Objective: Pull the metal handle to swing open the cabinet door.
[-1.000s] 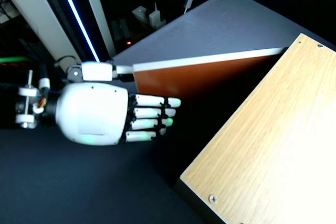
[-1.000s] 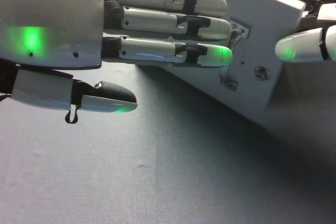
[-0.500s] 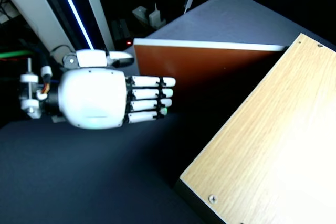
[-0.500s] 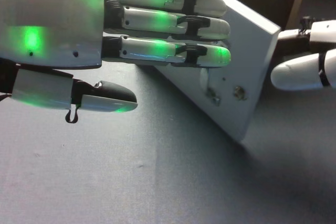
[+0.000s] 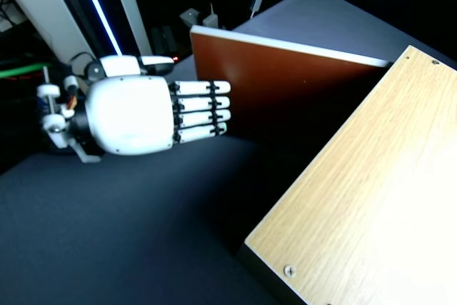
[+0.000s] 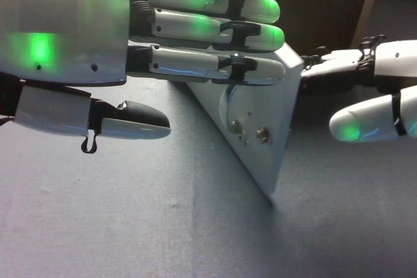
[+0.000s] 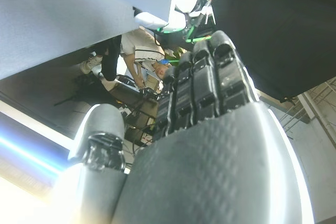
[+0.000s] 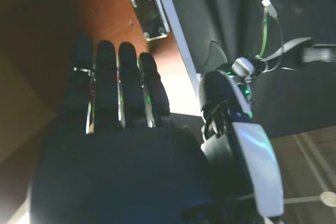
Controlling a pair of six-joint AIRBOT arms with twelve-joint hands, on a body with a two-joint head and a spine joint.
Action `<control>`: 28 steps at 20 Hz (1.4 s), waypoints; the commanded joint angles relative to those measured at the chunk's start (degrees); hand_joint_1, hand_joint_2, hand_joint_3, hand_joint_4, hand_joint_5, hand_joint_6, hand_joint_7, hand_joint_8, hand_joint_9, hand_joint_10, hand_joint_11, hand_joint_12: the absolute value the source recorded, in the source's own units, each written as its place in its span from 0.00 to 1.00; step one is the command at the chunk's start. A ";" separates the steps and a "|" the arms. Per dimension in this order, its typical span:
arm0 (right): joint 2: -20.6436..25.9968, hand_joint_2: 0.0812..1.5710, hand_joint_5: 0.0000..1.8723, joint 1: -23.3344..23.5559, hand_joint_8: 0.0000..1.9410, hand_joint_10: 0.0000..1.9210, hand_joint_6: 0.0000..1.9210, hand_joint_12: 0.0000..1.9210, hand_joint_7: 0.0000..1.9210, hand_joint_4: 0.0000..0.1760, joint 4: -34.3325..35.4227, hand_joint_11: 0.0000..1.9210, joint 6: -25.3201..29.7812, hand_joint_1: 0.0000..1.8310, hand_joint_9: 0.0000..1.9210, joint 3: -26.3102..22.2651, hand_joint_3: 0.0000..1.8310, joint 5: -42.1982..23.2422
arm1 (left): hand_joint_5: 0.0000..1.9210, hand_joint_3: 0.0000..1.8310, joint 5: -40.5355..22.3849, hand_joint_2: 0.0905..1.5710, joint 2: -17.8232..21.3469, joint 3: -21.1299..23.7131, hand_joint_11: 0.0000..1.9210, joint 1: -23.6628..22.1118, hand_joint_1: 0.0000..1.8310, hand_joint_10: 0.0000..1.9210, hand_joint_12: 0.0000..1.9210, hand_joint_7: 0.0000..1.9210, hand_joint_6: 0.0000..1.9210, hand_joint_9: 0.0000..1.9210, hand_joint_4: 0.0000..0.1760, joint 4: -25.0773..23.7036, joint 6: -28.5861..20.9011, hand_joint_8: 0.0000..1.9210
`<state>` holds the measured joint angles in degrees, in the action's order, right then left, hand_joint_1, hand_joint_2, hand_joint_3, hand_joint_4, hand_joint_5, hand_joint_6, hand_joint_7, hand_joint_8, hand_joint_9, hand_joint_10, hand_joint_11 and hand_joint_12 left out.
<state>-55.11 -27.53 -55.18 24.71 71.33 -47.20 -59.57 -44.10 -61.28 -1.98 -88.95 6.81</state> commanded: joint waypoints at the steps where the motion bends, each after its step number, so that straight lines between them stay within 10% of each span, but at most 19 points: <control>1: -0.08 0.96 0.10 0.00 0.00 0.00 0.00 0.32 0.13 0.00 3.63 0.00 -0.36 0.00 0.11 -0.48 0.00 -5.84 | 0.05 0.01 -1.07 1.00 0.43 0.15 0.00 -0.58 0.00 0.00 0.17 0.07 0.00 0.06 0.00 5.66 0.28 0.00; 28: -8.55 0.97 0.09 1.20 0.00 0.00 0.00 0.30 0.11 0.00 6.17 0.00 -11.50 0.00 0.10 -1.08 0.00 -9.57 | 0.05 0.01 -1.07 1.00 0.43 0.15 0.00 -0.57 0.00 0.00 0.18 0.07 0.00 0.07 0.00 5.66 0.28 0.00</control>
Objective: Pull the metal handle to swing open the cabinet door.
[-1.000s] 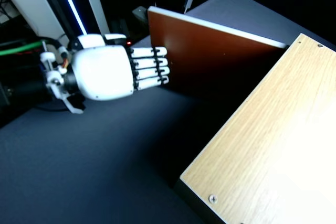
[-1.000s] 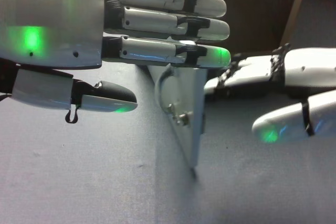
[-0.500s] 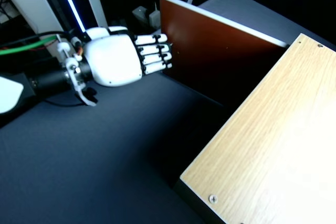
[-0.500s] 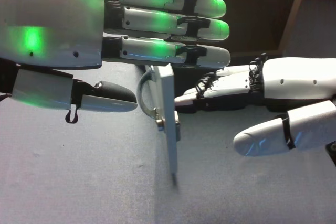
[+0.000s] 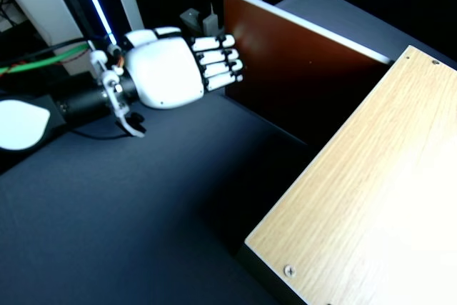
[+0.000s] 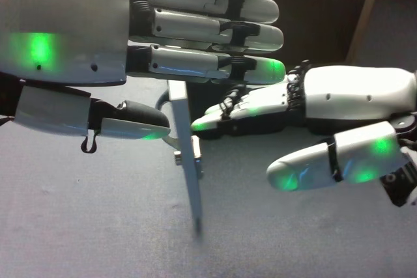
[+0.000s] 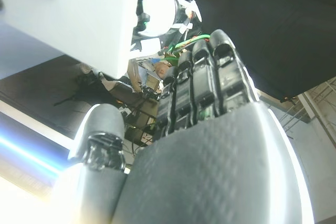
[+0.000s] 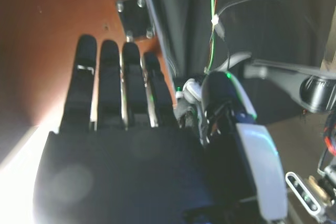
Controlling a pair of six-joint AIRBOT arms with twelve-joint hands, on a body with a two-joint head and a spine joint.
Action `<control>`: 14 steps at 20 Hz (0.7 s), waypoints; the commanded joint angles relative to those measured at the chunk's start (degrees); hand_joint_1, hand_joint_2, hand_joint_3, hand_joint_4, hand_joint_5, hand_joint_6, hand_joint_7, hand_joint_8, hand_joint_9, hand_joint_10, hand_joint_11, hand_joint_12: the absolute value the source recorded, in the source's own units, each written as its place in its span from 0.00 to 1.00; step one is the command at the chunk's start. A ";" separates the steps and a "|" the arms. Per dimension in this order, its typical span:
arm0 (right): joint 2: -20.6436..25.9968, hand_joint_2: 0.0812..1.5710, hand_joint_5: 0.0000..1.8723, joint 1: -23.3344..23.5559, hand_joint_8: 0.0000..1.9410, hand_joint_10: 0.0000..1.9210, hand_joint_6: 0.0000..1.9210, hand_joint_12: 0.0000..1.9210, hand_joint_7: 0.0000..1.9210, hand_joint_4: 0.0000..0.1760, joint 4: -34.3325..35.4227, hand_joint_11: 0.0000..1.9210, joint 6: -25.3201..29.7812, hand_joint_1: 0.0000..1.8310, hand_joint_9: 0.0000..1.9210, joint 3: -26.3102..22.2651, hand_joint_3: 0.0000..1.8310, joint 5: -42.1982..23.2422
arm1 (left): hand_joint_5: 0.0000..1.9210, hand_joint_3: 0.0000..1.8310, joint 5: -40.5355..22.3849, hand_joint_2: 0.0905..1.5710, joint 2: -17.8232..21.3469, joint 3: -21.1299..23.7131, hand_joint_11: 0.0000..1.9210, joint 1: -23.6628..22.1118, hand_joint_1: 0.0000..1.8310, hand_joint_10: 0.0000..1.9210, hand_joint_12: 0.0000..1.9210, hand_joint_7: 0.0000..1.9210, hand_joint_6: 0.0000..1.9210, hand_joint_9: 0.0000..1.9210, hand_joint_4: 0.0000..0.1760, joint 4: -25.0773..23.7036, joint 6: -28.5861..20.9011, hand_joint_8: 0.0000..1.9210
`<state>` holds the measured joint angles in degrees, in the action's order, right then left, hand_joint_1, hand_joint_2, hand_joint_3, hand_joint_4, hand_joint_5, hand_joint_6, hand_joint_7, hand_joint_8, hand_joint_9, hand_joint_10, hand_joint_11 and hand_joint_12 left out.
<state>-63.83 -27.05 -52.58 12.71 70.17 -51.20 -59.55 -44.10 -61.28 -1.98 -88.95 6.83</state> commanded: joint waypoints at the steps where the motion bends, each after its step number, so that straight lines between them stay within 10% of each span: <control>1: -0.28 0.97 0.09 0.79 0.00 0.00 0.00 0.29 0.11 0.00 3.57 0.00 -0.40 0.00 0.10 0.03 0.00 -5.31 | 0.05 0.01 -1.09 1.00 0.43 0.15 0.00 -0.57 0.00 0.00 0.18 0.07 0.00 0.07 0.00 5.66 0.26 0.00; 14: -3.94 0.97 0.10 2.47 0.00 0.00 0.00 0.32 0.12 0.00 3.58 0.00 -3.87 0.00 0.11 -0.30 0.00 -2.88 | 0.06 0.03 -1.10 1.00 0.43 0.15 0.00 -0.57 0.00 0.00 0.22 0.09 0.00 0.08 0.00 5.66 0.26 0.00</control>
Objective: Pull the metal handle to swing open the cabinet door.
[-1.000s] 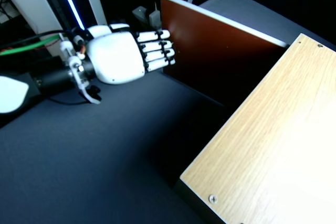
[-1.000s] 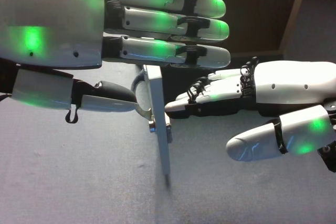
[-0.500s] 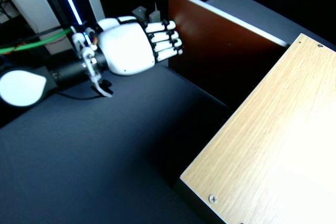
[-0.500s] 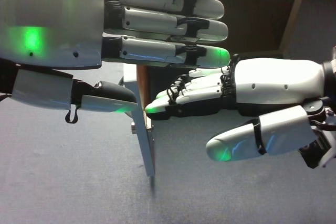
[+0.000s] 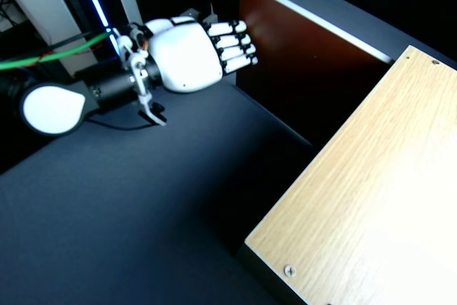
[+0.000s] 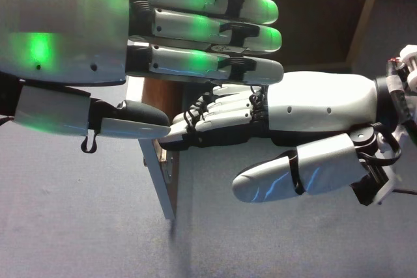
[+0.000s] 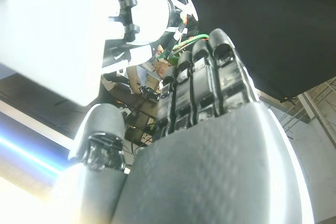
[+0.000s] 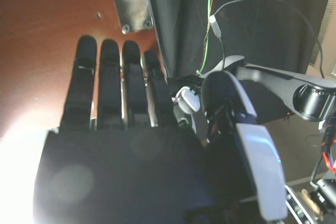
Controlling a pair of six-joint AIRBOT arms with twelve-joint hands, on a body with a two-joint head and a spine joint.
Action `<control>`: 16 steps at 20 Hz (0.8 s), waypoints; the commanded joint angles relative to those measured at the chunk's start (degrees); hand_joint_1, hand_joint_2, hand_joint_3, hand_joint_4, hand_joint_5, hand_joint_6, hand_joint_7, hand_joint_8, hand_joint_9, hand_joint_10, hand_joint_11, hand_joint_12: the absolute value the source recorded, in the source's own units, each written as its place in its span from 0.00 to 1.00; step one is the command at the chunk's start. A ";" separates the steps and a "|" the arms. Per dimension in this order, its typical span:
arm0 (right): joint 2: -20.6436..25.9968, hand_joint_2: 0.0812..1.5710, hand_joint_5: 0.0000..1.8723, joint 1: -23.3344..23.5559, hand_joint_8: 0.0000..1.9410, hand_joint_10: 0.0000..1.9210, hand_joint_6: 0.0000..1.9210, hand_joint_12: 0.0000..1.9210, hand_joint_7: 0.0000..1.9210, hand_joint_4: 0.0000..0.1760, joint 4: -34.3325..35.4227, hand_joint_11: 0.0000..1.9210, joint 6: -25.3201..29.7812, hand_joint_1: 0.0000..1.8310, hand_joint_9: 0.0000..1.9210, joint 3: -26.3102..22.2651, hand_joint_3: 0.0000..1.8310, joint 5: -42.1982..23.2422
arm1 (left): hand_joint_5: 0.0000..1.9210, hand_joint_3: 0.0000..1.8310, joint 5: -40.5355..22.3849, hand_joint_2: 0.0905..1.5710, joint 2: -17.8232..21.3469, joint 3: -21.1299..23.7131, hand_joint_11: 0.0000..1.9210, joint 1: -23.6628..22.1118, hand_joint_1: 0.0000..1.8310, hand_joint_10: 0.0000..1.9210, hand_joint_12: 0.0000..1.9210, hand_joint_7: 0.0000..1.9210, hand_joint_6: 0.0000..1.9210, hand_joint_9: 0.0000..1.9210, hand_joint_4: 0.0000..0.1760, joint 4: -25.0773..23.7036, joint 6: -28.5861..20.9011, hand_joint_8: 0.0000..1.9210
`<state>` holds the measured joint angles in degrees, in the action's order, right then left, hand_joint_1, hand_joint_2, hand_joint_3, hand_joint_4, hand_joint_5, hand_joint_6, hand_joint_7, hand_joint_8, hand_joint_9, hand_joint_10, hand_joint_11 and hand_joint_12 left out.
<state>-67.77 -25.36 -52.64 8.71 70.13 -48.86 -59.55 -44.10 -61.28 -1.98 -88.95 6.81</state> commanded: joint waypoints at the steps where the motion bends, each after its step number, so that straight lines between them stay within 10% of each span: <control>1: -0.13 0.97 0.10 0.81 0.00 0.00 0.00 0.32 0.12 0.00 3.65 0.00 -0.28 0.00 0.11 -0.39 0.00 -5.15 | 0.06 0.03 -1.10 1.00 0.43 0.15 0.00 -0.57 0.00 0.00 0.22 0.09 0.00 0.08 0.00 5.66 0.28 0.00; 16: -1.58 0.97 0.10 0.99 0.00 0.00 0.00 0.32 0.13 0.00 3.61 0.00 -1.97 0.00 0.11 0.06 0.00 -2.22 | 0.06 0.01 -1.10 1.00 0.44 0.15 0.00 -0.57 0.00 0.00 0.22 0.09 0.00 0.08 0.00 5.66 0.28 0.00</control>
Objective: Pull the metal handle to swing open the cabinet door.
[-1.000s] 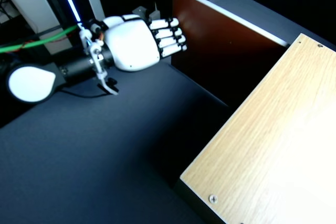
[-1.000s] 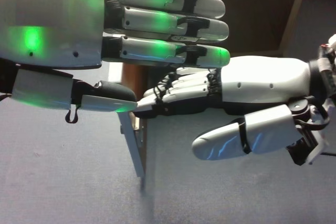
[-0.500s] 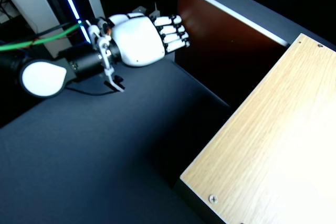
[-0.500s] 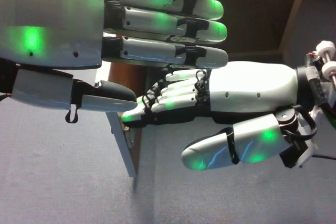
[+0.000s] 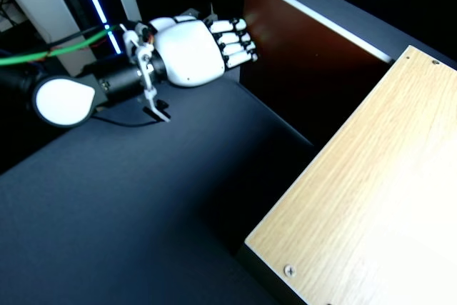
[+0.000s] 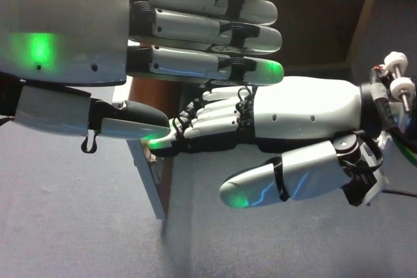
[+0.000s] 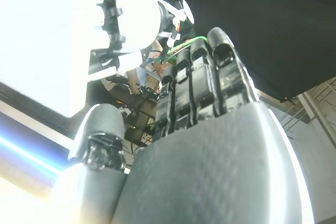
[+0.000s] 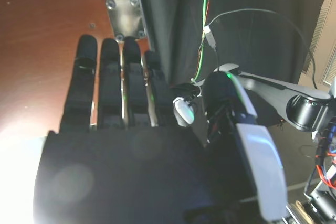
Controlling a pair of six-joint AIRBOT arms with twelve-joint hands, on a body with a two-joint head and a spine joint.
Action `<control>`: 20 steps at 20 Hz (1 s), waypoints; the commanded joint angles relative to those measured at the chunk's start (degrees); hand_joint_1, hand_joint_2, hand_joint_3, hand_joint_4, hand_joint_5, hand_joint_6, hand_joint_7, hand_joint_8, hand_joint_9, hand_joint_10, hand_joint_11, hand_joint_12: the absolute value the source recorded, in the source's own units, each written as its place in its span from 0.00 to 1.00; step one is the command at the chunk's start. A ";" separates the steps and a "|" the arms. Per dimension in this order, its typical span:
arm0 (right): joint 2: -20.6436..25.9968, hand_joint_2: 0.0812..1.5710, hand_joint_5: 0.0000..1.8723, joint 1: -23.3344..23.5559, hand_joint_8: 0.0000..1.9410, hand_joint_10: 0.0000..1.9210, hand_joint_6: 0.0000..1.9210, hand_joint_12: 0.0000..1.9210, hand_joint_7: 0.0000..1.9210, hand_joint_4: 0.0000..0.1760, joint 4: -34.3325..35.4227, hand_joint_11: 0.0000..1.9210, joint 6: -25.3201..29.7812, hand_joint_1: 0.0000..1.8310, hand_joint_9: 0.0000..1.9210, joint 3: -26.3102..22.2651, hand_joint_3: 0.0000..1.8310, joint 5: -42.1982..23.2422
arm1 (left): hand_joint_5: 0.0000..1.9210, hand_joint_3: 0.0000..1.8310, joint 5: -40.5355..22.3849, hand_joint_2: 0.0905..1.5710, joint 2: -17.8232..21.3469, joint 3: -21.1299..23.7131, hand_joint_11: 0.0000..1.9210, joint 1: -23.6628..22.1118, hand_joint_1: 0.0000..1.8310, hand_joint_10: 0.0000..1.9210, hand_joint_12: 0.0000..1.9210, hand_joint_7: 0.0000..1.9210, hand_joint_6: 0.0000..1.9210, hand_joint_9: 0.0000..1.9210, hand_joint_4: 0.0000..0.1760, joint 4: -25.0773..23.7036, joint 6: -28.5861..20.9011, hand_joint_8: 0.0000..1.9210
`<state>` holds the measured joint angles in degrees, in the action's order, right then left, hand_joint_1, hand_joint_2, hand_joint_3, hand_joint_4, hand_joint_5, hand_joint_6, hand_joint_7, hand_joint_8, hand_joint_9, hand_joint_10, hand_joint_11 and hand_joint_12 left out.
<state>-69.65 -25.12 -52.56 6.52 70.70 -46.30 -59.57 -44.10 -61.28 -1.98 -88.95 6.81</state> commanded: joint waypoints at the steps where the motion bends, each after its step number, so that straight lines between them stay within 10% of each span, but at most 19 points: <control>1: -0.06 0.97 0.10 0.85 0.00 0.00 0.00 0.33 0.13 0.00 3.53 0.00 0.22 0.00 0.11 0.79 0.00 -4.34 | 0.06 0.01 -1.08 1.00 0.44 0.15 0.00 -0.57 0.00 0.00 0.22 0.09 0.00 0.08 0.00 5.66 0.28 0.00; 20: 0.28 0.97 0.08 5.95 0.00 0.00 0.00 0.27 0.11 0.00 12.21 0.00 2.36 0.00 0.10 17.28 0.00 0.20 | 0.07 0.01 -1.08 1.00 0.44 0.15 0.00 -0.57 0.00 0.00 0.24 0.09 0.00 0.08 0.00 5.66 0.28 0.00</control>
<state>-69.52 -20.14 -43.27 8.64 87.90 -41.12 -59.53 -44.10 -61.30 -1.98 -88.95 6.81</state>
